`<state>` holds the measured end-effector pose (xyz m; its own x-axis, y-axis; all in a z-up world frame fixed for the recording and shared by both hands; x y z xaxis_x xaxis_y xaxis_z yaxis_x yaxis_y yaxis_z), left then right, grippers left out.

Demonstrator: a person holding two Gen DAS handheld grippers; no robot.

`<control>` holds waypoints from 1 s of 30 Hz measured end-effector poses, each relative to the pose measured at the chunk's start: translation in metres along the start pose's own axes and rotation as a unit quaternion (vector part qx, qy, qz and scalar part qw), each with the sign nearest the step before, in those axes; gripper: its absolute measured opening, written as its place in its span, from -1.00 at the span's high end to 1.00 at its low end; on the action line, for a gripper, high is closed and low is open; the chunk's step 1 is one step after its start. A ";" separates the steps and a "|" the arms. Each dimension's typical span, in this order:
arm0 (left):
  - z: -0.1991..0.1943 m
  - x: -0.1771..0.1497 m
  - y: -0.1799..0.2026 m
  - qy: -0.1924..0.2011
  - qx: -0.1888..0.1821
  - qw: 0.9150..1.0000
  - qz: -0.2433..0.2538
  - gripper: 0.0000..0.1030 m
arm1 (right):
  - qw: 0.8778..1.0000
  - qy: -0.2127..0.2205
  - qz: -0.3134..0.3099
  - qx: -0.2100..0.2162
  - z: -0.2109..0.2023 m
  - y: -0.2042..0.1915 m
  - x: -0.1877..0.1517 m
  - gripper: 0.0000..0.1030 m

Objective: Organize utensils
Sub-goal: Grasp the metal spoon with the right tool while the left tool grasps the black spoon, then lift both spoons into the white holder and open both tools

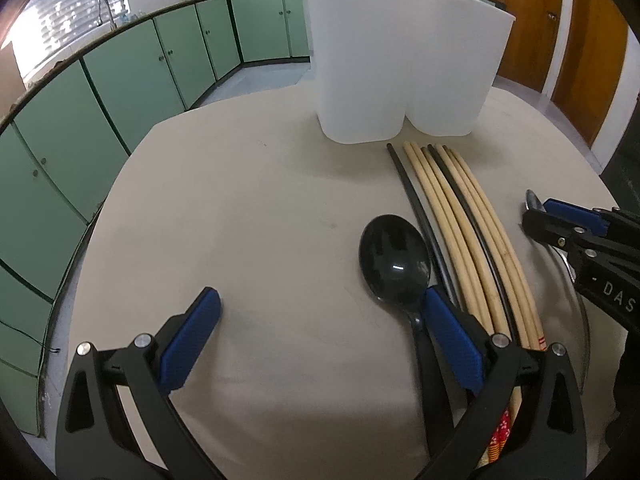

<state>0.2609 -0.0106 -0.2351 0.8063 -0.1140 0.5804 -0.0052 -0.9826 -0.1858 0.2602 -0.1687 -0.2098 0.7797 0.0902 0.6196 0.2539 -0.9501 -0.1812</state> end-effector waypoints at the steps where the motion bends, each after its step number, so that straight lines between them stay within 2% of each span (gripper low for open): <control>1: -0.001 0.000 -0.001 0.001 0.003 1.000 0.000 -0.91 | 1.000 0.000 0.000 -0.001 0.000 -0.001 0.000 0.45; 11: 0.000 0.012 -0.003 -0.001 -0.014 1.000 -0.022 -0.89 | 1.000 -0.001 -0.003 -0.003 0.010 -0.010 -0.001 0.44; 19: 0.006 0.022 0.005 -0.009 -0.006 1.000 -0.023 -0.89 | 1.000 -0.003 0.001 0.003 0.011 -0.007 -0.002 0.43; 21: 0.006 0.020 0.005 -0.011 -0.015 0.999 -0.029 -0.79 | 1.000 -0.004 -0.004 0.002 0.011 -0.007 -0.001 0.44; 23: 0.004 0.019 0.004 -0.004 -0.023 0.999 -0.035 -0.46 | 1.000 -0.005 -0.004 0.003 0.010 -0.006 -0.001 0.45; 24: 0.003 0.020 0.003 -0.001 -0.024 0.999 -0.035 -0.38 | 1.000 -0.004 -0.004 0.004 0.010 -0.006 -0.001 0.45; 26: 0.000 0.020 0.004 0.002 -0.034 0.999 -0.038 -0.04 | 1.000 -0.001 -0.002 0.003 0.009 -0.006 -0.001 0.45; 27: -0.002 0.020 0.004 0.004 -0.039 0.999 -0.038 0.06 | 1.000 0.003 -0.001 0.003 0.007 -0.006 -0.002 0.45; 28: -0.003 0.020 0.005 0.006 -0.046 0.998 -0.039 0.26 | 1.000 0.008 0.000 0.005 0.005 -0.006 -0.001 0.45; 30: -0.005 0.020 0.006 0.008 -0.063 0.997 -0.046 0.31 | 1.000 0.023 0.004 0.011 -0.001 -0.007 -0.001 0.45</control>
<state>0.2743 -0.0191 -0.2208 0.7979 -0.0246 0.6023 -0.0071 -0.9995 -0.0315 0.2574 -0.1627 -0.2080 0.7550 0.0680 0.6521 0.2601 -0.9441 -0.2027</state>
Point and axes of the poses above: each gripper's, at about its wrist camera, not at the fingertips, and z roughly the way its jaws point, y to its right, x to its top, the point moved 7 cm from there along z, roughly the way its jaws point, and after that the axes turned 7 degrees about x, right-handed, at the moved point
